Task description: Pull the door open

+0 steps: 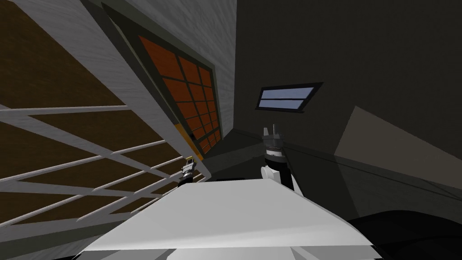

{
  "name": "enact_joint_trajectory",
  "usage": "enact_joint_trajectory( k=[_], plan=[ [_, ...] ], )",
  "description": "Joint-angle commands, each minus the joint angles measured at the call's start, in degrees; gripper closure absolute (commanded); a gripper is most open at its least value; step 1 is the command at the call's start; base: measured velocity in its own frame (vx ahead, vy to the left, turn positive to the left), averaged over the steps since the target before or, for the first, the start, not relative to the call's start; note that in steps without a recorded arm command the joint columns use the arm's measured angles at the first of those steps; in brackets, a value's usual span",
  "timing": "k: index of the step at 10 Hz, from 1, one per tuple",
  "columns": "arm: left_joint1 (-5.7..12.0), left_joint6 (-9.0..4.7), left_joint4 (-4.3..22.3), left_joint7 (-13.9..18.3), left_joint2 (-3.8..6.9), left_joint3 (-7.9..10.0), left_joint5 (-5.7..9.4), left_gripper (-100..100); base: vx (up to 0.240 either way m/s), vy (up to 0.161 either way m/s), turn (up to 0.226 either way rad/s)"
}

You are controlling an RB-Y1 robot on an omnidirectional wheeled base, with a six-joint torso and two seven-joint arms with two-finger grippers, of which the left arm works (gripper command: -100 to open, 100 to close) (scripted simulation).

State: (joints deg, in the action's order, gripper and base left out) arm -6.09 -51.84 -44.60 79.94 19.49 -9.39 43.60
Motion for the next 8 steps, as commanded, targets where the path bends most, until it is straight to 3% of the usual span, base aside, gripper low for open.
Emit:
enact_joint_trajectory(
  k=[1, 4, 5, 8],
  plan=[
    [-0.69, 0.11, -1.09, 0.80, 0.30, -1.18, -0.49, 100, -0.214, 0.008, -0.063],
    [-1.23, 0.21, -2.28, 2.41, 1.06, -3.46, -1.50, 100, -0.235, 0.016, -0.063],
    [-1.43, 0.57, -2.52, 1.77, 0.83, -3.02, -1.27, 100, -0.101, 0.004, -0.027],
    [-2.47, -0.22, -3.25, 3.67, 2.13, -5.49, -2.36, 100, -0.196, 0.014, -0.092]
  ],
)
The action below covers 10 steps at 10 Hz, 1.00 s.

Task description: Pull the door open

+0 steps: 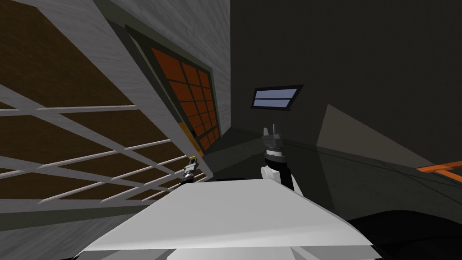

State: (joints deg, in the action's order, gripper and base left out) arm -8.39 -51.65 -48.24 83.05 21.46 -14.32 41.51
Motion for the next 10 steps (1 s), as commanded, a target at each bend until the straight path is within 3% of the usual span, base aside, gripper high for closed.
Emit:
enact_joint_trajectory(
  k=[1, 6, 7, 10],
  plan=[
    [-0.44, -0.71, 0.17, 1.12, 0.61, -1.23, -0.56, 100, -0.223, 0.017, -0.088],
    [-1.78, -2.16, -0.89, 3.90, 2.78, -4.55, -2.05, 100, -0.220, 0.004, -0.073],
    [-2.04, -1.60, -1.29, 3.36, 2.60, -4.18, -1.85, 100, -0.091, 0.009, -0.019],
    [-3.40, -3.59, -1.40, 5.38, 4.23, -6.52, -2.72, 100, -0.174, 0.007, -0.104]
  ],
)
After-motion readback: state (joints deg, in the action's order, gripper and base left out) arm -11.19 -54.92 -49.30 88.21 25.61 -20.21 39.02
